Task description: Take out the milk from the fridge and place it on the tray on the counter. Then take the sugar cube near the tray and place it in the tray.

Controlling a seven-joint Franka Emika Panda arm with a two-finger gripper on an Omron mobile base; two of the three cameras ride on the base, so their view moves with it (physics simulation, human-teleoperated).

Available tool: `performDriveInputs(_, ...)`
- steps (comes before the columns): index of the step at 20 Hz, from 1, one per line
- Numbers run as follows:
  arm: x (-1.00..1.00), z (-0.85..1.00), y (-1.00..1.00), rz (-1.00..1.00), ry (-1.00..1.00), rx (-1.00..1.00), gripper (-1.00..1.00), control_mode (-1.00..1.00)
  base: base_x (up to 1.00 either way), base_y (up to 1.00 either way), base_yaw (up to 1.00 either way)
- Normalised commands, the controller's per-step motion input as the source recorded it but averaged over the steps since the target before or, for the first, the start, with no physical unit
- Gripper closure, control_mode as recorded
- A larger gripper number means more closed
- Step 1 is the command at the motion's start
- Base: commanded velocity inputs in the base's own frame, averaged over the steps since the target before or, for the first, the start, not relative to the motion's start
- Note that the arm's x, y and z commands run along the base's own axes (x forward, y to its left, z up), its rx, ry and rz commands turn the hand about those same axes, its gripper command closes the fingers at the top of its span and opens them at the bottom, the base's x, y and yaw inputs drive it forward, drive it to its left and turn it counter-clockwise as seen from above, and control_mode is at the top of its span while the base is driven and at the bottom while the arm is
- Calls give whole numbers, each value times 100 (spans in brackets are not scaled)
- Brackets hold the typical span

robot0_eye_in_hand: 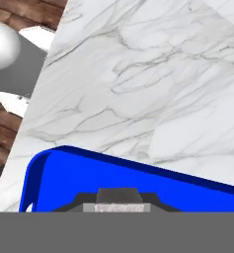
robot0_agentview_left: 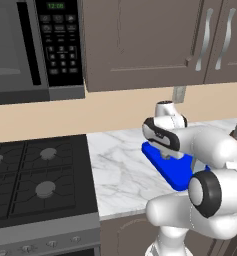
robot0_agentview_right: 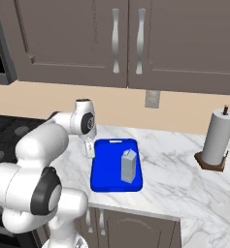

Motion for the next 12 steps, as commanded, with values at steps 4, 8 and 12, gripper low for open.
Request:
performDriveInputs(4, 0, 0, -50, 0, 0, 0, 100, -100, 0, 0, 0)
performDriveInputs(8, 8, -1, -35, 0, 0, 0, 100, -100, 0, 0, 0)
performDriveInputs(12, 28, -9, -8, 0, 0, 0, 100, -100, 0, 0, 0)
